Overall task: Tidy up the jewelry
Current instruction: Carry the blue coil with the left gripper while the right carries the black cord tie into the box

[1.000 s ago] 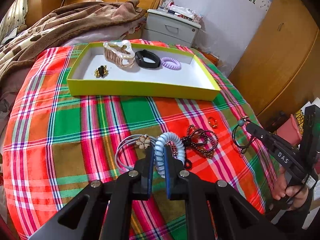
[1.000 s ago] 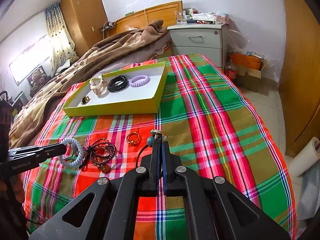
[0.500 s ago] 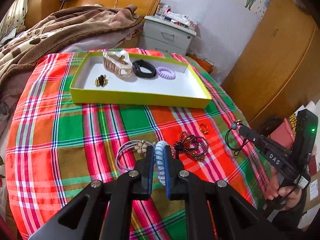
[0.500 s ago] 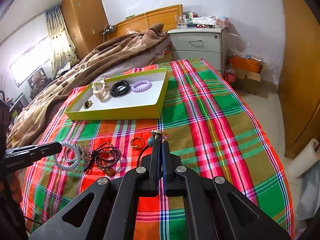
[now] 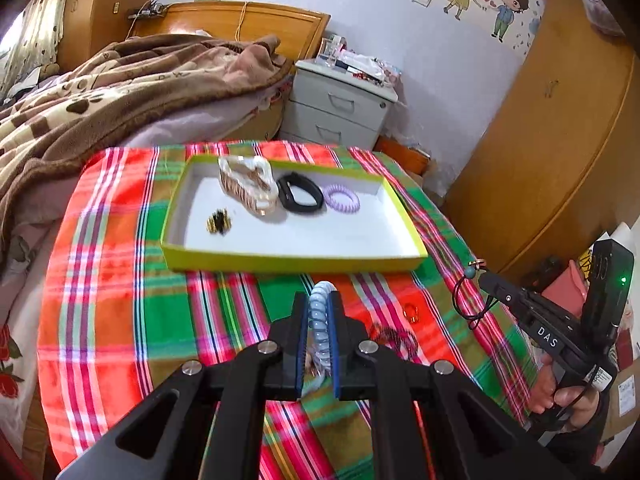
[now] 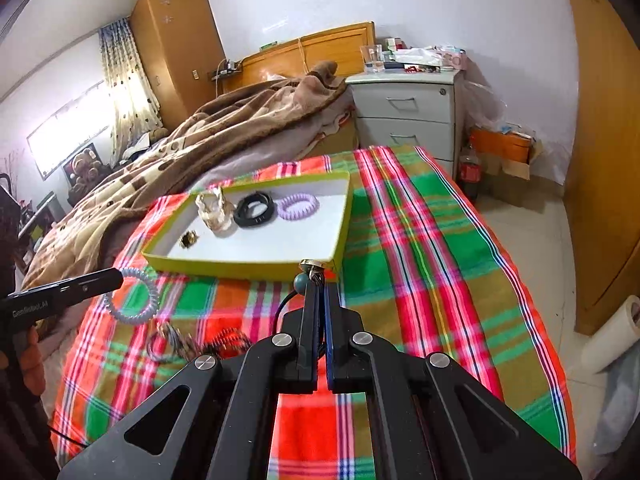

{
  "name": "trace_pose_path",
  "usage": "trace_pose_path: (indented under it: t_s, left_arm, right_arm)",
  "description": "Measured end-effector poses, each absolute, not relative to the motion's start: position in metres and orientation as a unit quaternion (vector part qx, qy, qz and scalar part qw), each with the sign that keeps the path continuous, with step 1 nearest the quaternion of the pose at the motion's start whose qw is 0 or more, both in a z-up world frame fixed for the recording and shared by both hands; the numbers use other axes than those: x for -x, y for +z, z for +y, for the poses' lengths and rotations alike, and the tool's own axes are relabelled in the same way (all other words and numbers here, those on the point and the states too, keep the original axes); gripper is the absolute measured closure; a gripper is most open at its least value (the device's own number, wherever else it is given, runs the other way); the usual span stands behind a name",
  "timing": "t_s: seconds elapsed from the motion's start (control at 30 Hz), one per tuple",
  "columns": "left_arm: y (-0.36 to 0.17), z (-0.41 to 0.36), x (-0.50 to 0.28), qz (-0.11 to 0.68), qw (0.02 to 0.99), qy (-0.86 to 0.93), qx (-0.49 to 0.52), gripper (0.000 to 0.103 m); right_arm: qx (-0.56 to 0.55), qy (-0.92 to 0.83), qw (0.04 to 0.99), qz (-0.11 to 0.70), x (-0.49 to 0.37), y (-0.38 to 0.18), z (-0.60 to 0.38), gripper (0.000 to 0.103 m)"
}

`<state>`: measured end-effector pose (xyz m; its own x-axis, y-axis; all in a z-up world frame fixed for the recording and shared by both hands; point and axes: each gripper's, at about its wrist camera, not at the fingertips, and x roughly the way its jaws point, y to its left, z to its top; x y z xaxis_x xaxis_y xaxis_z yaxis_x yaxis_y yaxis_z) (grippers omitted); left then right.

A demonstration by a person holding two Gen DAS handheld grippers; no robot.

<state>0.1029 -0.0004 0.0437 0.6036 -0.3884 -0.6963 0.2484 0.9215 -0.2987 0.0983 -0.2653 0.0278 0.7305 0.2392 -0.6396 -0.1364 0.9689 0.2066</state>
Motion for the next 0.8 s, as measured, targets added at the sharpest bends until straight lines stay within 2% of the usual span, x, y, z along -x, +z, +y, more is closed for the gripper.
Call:
trace_pose_path:
  t_s: [0.37,0.8]
  left_arm:
    - [0.054,0.002,-0.152,0.406,0.892,-0.179,0.09,0.093]
    - [0.029,-0.006,-0.207,0.432,0.878,-0.183,0.095,0.093]
  right_arm:
    - [-0.062,0.104,0.926,0.358,-0.158,0.04,-0.251,0.101]
    - [-0.075,0.113,0.901,0.411,-0.232,0.013,-0.24,0.101]
